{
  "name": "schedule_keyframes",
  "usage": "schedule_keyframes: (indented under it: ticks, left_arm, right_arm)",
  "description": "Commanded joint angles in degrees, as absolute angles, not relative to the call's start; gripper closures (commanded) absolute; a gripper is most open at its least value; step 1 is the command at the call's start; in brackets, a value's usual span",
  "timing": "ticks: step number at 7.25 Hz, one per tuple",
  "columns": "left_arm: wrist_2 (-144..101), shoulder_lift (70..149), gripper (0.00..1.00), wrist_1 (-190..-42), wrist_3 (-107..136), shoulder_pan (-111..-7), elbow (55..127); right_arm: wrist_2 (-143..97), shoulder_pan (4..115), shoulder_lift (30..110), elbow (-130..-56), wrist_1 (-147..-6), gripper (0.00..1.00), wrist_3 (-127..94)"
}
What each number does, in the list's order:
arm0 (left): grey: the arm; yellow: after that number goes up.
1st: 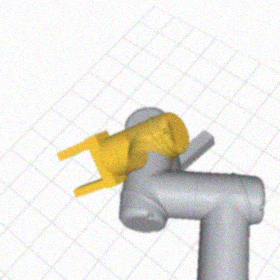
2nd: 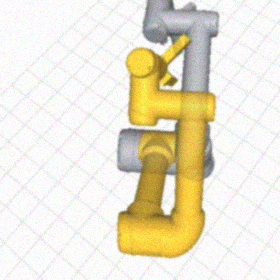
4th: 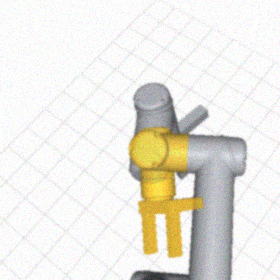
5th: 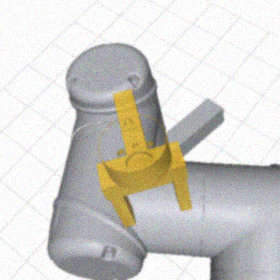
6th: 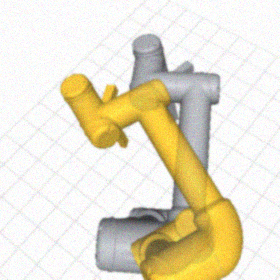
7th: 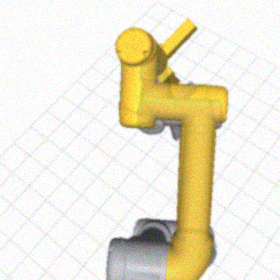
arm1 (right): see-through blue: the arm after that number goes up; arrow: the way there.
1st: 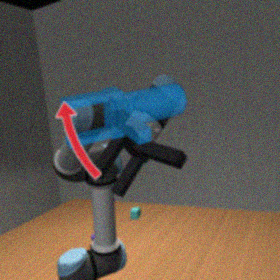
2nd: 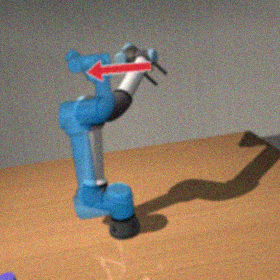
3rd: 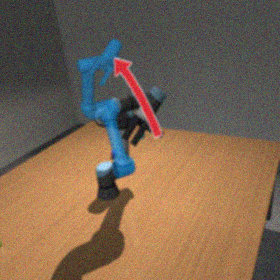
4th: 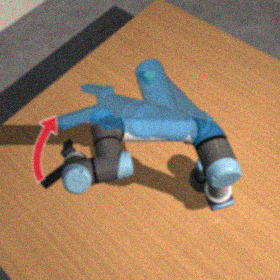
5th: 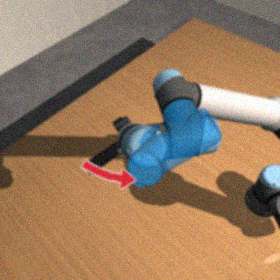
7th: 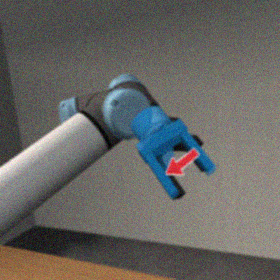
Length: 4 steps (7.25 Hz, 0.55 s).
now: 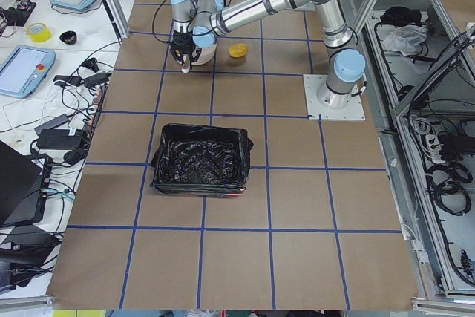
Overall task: Sweep and dump trash into bin
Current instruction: 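Sweep the sponge and bread ring into the dustpan with the right gripper's brush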
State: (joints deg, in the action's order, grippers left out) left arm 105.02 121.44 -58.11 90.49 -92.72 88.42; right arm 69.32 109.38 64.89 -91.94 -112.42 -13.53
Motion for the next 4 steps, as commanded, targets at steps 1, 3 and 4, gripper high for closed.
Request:
schedule_keyframes:
  ticks: [1, 3, 4]
  left_arm:
    - [101.81, 121.20, 1.00, -54.26, 89.83, -92.64, 88.94]
    - [95.59, 119.19, 1.00, -54.49, 87.04, -87.84, 90.34]
    - [92.93, 117.79, 1.00, -54.93, 84.40, -83.80, 91.40]
  right_arm:
    - [75.03, 109.60, 68.28, -91.14, -104.43, 1.00, -23.24]
    - [77.78, 109.77, 71.79, -91.84, -95.15, 1.00, -31.85]
    - [77.87, 110.65, 75.03, -94.02, -95.01, 1.00, -36.43]
